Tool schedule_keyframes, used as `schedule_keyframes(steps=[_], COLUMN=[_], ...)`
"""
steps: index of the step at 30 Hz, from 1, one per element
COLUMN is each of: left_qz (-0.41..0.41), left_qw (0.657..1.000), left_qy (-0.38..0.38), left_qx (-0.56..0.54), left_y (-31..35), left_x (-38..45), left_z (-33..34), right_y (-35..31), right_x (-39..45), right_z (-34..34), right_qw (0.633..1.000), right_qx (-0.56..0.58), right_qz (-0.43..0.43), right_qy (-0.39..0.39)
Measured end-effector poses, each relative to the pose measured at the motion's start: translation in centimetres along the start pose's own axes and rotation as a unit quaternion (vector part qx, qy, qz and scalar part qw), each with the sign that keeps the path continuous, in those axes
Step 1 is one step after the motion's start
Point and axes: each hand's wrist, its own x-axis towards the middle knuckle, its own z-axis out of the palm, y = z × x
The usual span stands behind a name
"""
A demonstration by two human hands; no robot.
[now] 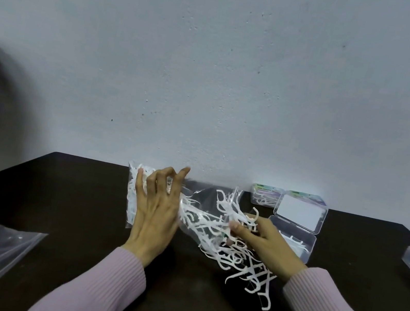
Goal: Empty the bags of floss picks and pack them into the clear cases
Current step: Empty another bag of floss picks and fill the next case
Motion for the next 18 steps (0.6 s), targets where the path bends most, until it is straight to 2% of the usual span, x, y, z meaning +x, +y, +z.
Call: schedule_keyframes(steps=[4,9,13,18], left_qz=[-0.039,-0.071,-0.090,-0.112], left_qw=[0.999,0.997,0.996,0.993], left_qy=[-0.013,-0.018,-0.013,0.011], left_qx=[0.011,0.009,-0.005,-0.023], left_y=[-1.3,-2.3,-2.3,-1.6], left_x=[0.2,0.4,0.5,0.8], left_z=[0.2,0.1,-0.2,-0.8], right_y=[0.6,1.9,1.8,1.3], right_x=[-0.2,0.5,0.2,0.0], right_z=[-1.1,-1.5,-1.7,-1.3], right_qw=[0.997,0.955,0.964,0.961], right_qx=[-0.069,-0.286,-0.261,-0.259], right_qz=[0.038,0.061,0.026,-0.063], right_qy=[-0.020,-0.043,-0.033,0.076])
